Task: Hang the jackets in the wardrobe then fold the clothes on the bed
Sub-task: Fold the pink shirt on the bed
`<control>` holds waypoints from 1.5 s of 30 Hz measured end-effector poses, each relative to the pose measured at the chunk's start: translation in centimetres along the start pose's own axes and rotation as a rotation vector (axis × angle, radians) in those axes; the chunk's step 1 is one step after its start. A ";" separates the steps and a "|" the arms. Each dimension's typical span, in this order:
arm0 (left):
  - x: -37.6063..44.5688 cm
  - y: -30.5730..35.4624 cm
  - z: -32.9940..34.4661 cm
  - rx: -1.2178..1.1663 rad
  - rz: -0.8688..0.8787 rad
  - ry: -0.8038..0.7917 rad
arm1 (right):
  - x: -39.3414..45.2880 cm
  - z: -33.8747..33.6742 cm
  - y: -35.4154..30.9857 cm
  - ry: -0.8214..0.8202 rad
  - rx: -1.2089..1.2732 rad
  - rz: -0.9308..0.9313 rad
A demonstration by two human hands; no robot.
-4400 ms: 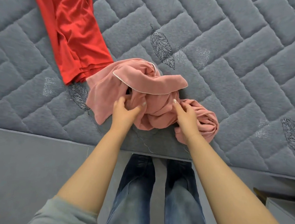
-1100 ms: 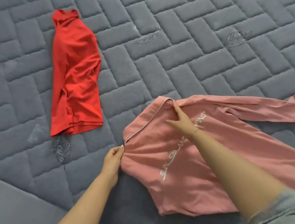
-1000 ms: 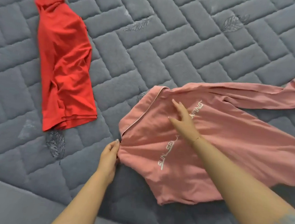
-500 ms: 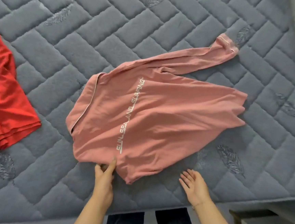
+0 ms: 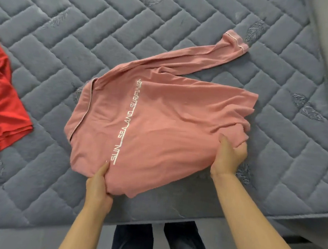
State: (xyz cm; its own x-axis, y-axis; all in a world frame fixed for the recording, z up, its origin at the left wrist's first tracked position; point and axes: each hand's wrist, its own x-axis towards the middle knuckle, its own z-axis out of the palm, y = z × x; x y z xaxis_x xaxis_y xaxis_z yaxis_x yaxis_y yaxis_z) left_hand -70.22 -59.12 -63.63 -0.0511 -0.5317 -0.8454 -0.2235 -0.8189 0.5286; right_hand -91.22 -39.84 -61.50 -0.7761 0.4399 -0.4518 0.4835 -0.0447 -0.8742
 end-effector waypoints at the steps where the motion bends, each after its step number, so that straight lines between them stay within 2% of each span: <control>1: -1.0 -0.6 0.1 0.003 -0.012 -0.009 | -0.8 -1.2 -1.1 -0.001 -0.119 -0.195; 3: -2.7 -2.4 0.2 0.003 -0.053 0.005 | -1.6 -3.7 -2.1 0.005 -0.345 -0.482; 4: -3.4 -3.4 0.2 0.002 -0.076 0.031 | -1.5 -5.0 -2.2 -0.002 -0.432 -0.529; 5: -3.9 -4.5 0.1 0.006 -0.096 0.072 | -1.1 -6.1 -2.0 -0.033 -0.501 -0.495; 7: -4.5 -6.6 -0.5 0.030 -0.109 0.147 | -0.2 -8.5 -1.1 -0.180 -0.582 -0.216; 9: -4.5 -8.4 -1.5 0.070 -0.106 0.142 | 0.3 -10.8 0.7 -0.366 -0.535 0.141; 10: -4.2 -9.0 -1.9 0.094 -0.108 0.132 | 0.5 -11.7 1.9 -0.406 -0.481 0.297; 12: -3.5 -9.4 -2.9 0.117 -0.090 0.143 | 0.7 -13.2 4.6 -0.368 -0.379 0.488; 15: -1.8 -8.4 -4.1 0.173 0.014 0.163 | 1.2 -14.3 8.2 -0.210 -0.178 0.620; 17: -0.6 -7.2 -4.4 0.224 0.082 0.151 | 1.6 -14.3 9.5 -0.188 -0.034 0.677; 21: 1.9 -4.6 -3.7 0.184 0.105 0.025 | 2.5 -12.2 9.8 -0.248 0.131 0.724; 27: 2.4 -3.8 -2.1 0.163 -0.047 -0.199 | 3.7 -8.9 7.2 -0.294 0.190 0.693; 29: 2.2 -3.5 -2.4 0.178 -0.022 -0.124 | 3.6 -8.8 6.0 -0.306 0.174 0.670; 31: 2.0 -2.7 -3.3 0.160 0.061 0.012 | 3.2 -9.6 5.5 -0.292 0.181 0.560; 34: 1.5 -1.6 -4.8 0.153 0.204 0.107 | 1.9 -13.1 5.8 -0.073 0.141 0.443; 36: 1.3 -1.5 -5.2 0.171 0.249 0.120 | 0.6 -16.3 6.9 0.069 0.109 0.503; 37: 1.2 -1.6 -5.4 0.178 0.258 0.115 | -0.1 -17.7 7.4 0.091 0.090 0.519; 40: 1.5 -2.4 -5.6 0.171 0.186 0.073 | -1.6 -20.5 9.2 0.046 0.062 0.576; 43: 1.7 -4.2 -6.7 0.272 0.021 -0.109 | -2.2 -21.7 10.7 -0.035 0.098 0.715; 45: 1.2 -5.6 -7.6 0.387 -0.048 -0.236 | -2.1 -21.5 11.6 -0.020 0.101 0.778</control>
State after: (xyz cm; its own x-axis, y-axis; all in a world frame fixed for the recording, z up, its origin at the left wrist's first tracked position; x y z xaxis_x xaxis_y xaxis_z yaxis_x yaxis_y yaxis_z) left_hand -61.66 -56.77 -67.05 -0.2426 -0.3948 -0.8862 -0.5760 -0.6764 0.4590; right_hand -75.31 -21.97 -66.86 -0.2368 0.2322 -0.9434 0.8530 -0.4150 -0.3163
